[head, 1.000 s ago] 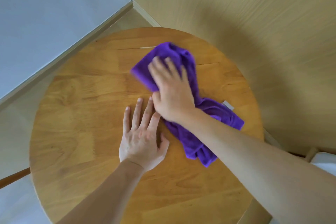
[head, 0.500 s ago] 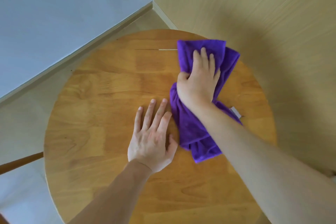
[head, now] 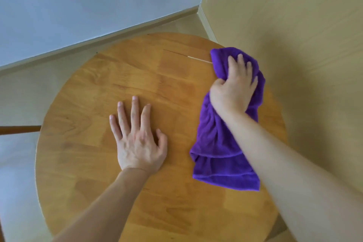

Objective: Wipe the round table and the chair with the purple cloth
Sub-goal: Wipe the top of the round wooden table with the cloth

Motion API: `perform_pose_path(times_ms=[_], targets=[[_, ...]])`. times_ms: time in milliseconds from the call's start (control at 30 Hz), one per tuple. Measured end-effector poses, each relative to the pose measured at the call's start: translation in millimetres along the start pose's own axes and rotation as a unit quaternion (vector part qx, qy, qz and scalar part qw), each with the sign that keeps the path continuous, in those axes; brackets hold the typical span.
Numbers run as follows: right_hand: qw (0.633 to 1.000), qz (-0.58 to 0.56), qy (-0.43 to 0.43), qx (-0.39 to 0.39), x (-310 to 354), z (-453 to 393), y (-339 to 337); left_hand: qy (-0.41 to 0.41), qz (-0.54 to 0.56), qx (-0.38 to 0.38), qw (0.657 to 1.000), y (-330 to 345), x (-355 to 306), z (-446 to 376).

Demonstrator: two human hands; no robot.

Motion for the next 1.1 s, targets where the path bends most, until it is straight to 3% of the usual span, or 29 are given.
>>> perform_pose_path(times_ms=[33,100,200,267,333,400,533,667,700,767,867,933,1000,1100], targets=[[1.000,0.012,-0.020,0.011,18,13,6,-0.001,0.000,-0.002,1.000,1,0,0],[0.984,0.040,-0.167,0.055,62,56,24,0.006,0.001,-0.009,1.000,1,0,0],[0.899,0.048,-0.402,0.165,93,143,50,0.002,0.024,-0.019,1.000,1,2,2],[0.857,0.058,-0.475,0.190,85,149,49,0.001,0.032,-0.025,0.999,1,2,3],[0.837,0.083,-0.511,0.175,75,117,43,0.006,0.036,-0.034,0.999,-2,1,2],[0.874,0.074,-0.458,0.142,60,63,33,0.006,0.037,-0.035,0.999,-3,2,1],[0.978,0.025,-0.203,0.041,34,-2,13,0.003,0.029,-0.033,0.999,-2,3,1],[0.999,0.013,-0.050,0.006,57,28,22,-0.004,0.023,-0.027,0.999,-3,2,0],[0.998,0.019,-0.063,0.020,67,43,29,-0.005,0.022,-0.026,0.999,-4,3,0],[0.980,0.024,-0.182,0.078,90,75,45,-0.005,0.024,-0.024,0.999,-4,3,1],[0.876,0.016,-0.437,0.206,100,100,50,-0.001,0.027,-0.023,0.999,-3,2,1],[0.830,0.028,-0.507,0.230,83,75,39,0.000,0.027,-0.022,0.999,-3,1,0],[0.866,0.040,-0.467,0.172,55,21,23,0.001,0.029,-0.017,0.999,-3,1,-1],[0.972,-0.010,-0.230,0.045,14,-44,-1,0.001,0.026,-0.013,1.000,-2,2,0]])
Point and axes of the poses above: each hand's wrist, its own z-axis away from the middle knuckle, its own y-axis out of the palm, x = y × z, the point moved 10 cm from there along -z, towards the middle knuckle, and after that the axes turned 1 degree about z, right-handed, at the moved point
